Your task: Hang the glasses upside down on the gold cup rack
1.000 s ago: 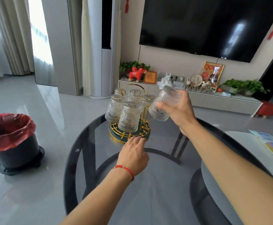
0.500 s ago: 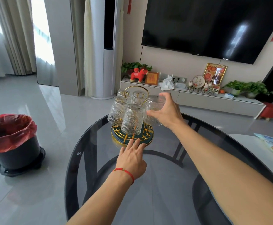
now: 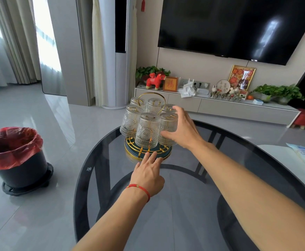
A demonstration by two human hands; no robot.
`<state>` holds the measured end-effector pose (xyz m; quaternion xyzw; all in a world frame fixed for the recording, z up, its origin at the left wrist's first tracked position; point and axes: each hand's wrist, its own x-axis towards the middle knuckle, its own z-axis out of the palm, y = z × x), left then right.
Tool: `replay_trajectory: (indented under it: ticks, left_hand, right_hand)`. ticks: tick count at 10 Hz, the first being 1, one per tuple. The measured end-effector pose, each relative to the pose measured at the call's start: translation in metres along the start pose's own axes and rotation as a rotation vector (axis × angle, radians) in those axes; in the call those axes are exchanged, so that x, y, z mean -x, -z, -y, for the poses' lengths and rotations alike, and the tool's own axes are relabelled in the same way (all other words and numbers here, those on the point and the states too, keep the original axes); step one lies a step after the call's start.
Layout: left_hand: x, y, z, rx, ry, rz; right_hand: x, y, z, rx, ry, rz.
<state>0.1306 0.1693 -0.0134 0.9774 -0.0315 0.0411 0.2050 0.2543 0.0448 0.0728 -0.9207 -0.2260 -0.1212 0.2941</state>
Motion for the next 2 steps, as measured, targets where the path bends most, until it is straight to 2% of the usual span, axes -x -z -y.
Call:
replay_trajectory:
  ticks: [2]
  left_hand:
    - [0.0051,0.017,-0.0069,0.171,0.024,-0.234]
  right_hand:
    - [0.0132,0.0036,-0.0089,-0.012,-0.03,0.118]
